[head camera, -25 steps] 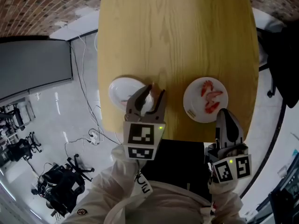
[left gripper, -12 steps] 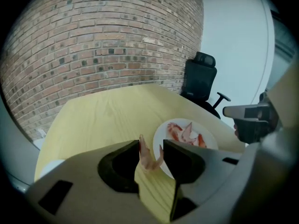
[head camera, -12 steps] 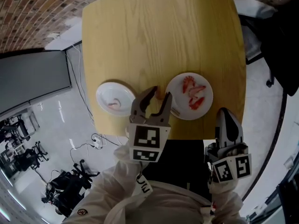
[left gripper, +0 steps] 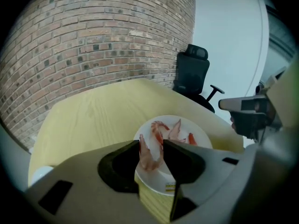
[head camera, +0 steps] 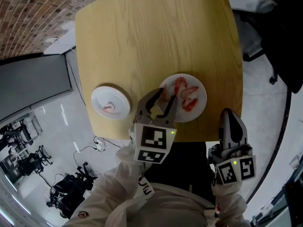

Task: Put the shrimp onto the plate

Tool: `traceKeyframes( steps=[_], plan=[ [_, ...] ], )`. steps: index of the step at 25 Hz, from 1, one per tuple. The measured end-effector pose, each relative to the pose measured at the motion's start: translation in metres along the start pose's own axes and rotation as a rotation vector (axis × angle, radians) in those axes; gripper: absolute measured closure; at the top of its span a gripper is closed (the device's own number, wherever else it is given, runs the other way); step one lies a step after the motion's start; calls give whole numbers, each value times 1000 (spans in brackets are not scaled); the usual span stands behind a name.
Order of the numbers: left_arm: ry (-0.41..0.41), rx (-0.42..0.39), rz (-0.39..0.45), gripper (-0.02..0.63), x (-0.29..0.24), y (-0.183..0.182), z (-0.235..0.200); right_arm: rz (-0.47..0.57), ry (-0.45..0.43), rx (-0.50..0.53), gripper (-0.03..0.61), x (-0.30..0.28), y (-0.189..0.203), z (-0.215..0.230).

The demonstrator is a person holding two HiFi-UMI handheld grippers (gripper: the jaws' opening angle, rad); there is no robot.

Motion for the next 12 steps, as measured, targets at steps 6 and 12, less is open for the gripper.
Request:
traceKeyframes(
  steps=[6,12],
  plan=[
    [16,-29,-48,449,-8,-2,10,-1,2,-8,554,0,-2,11],
    [-4,-55,-72,449,-13,-6,13,-3,0,-16,554,-1,-4,18]
  ],
)
Point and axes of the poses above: the fingertips, and each gripper's own axes: x backward along the fingers, z to its right, y out of its underside, the point moved 10 cm from there along x, backward along the fingers, and after that the axes turned 1 degree about -y, right-handed, at the moved point
